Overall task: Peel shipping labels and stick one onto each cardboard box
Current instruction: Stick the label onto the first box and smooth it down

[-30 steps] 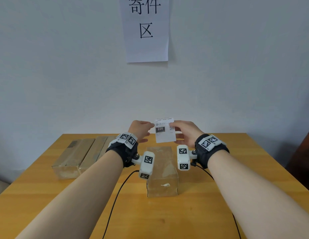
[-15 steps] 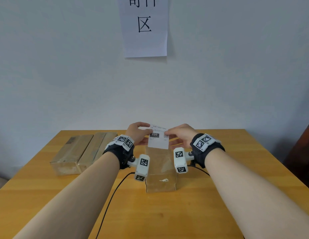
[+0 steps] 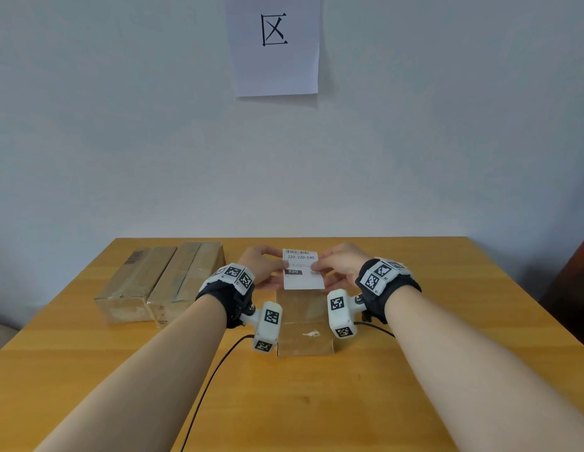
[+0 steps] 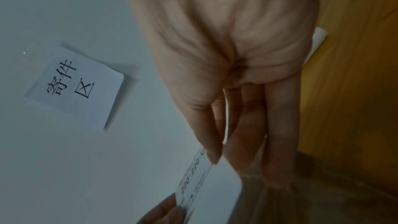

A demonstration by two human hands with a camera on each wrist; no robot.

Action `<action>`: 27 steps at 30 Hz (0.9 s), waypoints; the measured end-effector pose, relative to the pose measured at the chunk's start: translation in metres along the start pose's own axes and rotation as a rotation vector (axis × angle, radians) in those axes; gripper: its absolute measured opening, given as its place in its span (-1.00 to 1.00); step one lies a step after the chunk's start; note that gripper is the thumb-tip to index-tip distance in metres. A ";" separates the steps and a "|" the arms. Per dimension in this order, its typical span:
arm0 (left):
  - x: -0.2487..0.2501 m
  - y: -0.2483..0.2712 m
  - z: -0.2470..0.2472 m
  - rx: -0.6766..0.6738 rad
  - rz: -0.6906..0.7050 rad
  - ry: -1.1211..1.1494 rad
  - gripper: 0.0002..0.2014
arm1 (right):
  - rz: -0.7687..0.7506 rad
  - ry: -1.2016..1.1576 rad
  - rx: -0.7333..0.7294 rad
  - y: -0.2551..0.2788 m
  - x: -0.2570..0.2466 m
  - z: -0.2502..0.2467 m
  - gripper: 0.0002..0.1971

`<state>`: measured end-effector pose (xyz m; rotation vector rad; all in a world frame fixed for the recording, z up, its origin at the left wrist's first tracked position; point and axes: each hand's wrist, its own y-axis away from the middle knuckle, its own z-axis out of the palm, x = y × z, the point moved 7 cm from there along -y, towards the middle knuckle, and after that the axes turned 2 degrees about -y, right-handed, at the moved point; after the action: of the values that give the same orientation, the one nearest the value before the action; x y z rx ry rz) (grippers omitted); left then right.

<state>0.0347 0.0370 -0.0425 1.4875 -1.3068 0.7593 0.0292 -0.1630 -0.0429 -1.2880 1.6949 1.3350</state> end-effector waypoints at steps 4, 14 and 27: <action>-0.011 -0.003 0.005 -0.011 -0.032 -0.085 -0.76 | 0.021 0.052 -0.004 -0.001 0.007 0.001 -0.87; -0.021 -0.008 0.008 0.025 -0.055 -0.243 -0.82 | 0.043 0.153 0.040 -0.008 0.015 0.001 -0.65; -0.023 -0.013 0.007 -0.018 -0.154 -0.419 -0.67 | 0.030 0.227 0.051 -0.005 0.010 0.002 -0.58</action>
<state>0.0414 0.0376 -0.0688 1.7714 -1.4767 0.3434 0.0306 -0.1642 -0.0541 -1.4337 1.8953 1.1906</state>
